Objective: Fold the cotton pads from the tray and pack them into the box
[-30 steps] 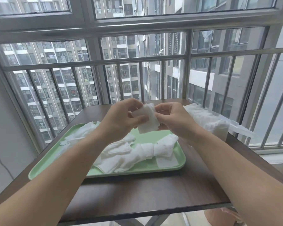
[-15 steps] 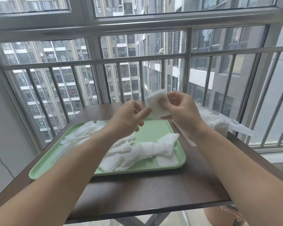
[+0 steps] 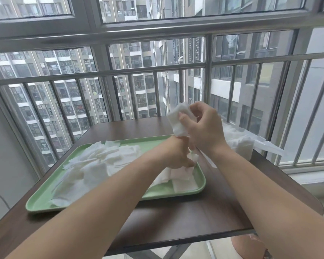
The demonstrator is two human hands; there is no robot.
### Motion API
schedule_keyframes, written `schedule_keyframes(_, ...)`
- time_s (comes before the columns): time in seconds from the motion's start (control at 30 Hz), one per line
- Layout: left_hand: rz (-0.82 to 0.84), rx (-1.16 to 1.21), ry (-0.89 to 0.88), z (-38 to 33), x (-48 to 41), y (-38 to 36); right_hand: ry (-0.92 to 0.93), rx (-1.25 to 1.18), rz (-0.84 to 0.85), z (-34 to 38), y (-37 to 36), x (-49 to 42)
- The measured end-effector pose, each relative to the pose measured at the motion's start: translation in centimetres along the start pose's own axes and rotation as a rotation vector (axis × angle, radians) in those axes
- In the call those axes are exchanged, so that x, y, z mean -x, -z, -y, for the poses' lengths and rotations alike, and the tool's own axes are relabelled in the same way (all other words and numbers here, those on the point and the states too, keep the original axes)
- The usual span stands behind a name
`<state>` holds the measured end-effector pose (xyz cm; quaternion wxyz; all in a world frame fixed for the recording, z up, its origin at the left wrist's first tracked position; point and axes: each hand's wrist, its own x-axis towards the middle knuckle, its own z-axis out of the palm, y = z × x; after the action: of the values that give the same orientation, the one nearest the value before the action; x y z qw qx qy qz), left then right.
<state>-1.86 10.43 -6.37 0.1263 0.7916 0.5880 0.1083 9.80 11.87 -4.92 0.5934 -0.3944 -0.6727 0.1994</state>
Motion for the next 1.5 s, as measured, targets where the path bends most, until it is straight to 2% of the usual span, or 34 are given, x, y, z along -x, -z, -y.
schedule_keyframes(0.3, -0.032, 0.085, 0.019, 0.3, 0.2, 0.3, -0.030, -0.027, 0.009, 0.2, 0.1, 0.0)
schedule_keyframes(0.4, -0.135, 0.242, 0.001, 1.8, 1.0, 1.4, -0.052, -0.053, 0.014, 0.3, 0.3, 0.0)
schedule_keyframes(0.57, -0.369, 0.374, -0.029, 4.1, 3.7, 3.6, -0.056, -0.019, -0.013, -0.3, 0.3, -0.3)
schedule_keyframes(0.63, -0.440, 0.496, -0.098, 4.3, 4.9, 4.5, -0.068, -0.007, 0.016, -0.6, 0.1, -0.3)
schedule_keyframes(0.73, -0.532, 0.559, -0.168, 4.0, 5.9, 5.2, -0.081, -0.063, 0.131, -0.5, -0.3, -0.1)
schedule_keyframes(0.87, -0.587, 0.553, -0.169, 3.9, 5.7, 5.1, -0.044, -0.178, 0.271, 0.1, -0.8, 0.4)
schedule_keyframes(1.1, -0.648, 0.525, -0.151, 4.2, 5.5, 4.4, -0.085, -0.314, 0.321, 0.3, -0.8, 0.6)
schedule_keyframes(1.3, -0.711, 0.413, -0.138, 4.1, 5.1, 4.6, -0.163, -0.437, 0.376, 0.4, -0.5, 0.5)
schedule_keyframes(1.43, -0.773, 0.313, -0.041, 4.1, 4.8, 4.7, -0.149, -0.395, 0.409, 0.6, -0.3, 0.6)
schedule_keyframes(1.5, -0.746, 0.373, 0.008, 4.4, 4.7, 4.6, -0.164, -0.421, 0.389, 0.6, -0.3, 0.5)
